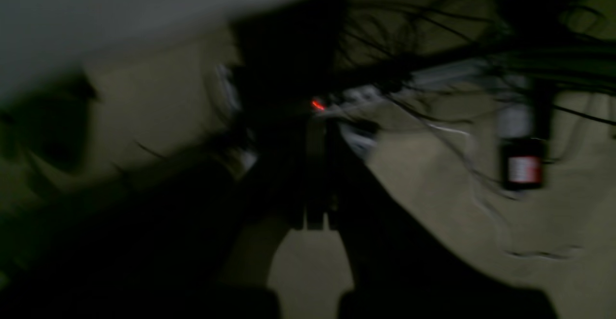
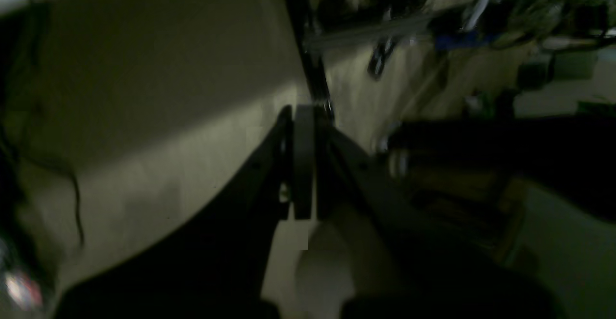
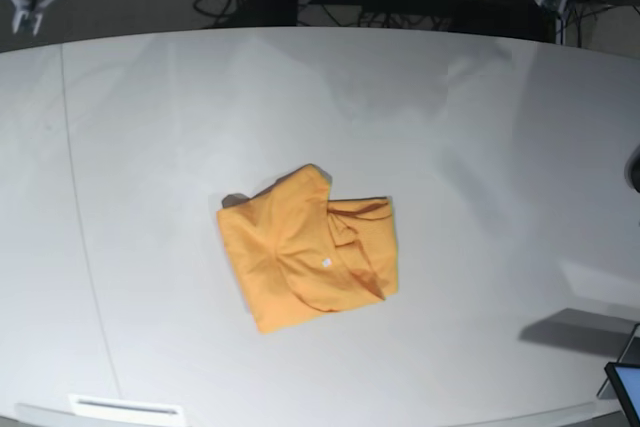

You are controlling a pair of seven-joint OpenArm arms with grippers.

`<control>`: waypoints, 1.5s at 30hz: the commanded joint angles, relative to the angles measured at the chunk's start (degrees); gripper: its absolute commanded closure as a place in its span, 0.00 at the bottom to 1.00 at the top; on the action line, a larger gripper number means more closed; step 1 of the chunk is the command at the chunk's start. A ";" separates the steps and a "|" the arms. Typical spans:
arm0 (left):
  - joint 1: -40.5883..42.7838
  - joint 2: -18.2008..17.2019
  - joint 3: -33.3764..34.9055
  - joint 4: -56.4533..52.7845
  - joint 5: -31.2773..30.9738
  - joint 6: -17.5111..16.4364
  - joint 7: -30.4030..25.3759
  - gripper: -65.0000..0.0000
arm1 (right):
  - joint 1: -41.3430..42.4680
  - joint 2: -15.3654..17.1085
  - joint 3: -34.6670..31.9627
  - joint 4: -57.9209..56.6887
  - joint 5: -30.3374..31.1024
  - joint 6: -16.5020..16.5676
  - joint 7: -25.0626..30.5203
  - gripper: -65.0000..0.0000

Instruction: Fold the T-shirt properly

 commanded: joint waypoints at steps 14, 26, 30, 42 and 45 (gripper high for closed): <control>-13.70 5.12 24.81 -46.43 20.49 9.73 -4.75 1.00 | 11.46 -0.62 -31.02 -54.54 0.56 4.30 15.04 1.00; -39.64 5.29 25.07 -92.94 13.37 10.70 -26.82 1.00 | 32.48 -1.23 -38.23 -88.56 25.52 19.78 38.69 1.00; -44.74 5.47 24.54 -101.11 13.37 10.70 -38.24 0.99 | 32.65 -2.11 -38.14 -88.82 25.79 28.21 49.41 0.98; -52.03 7.84 25.07 -104.89 13.99 10.78 -40.79 0.99 | 41.62 -1.94 -38.23 -99.72 25.79 23.99 52.67 0.98; -52.47 8.28 25.16 -104.89 13.99 10.78 -40.79 0.99 | 41.71 0.17 -38.32 -99.99 25.79 20.30 52.67 0.98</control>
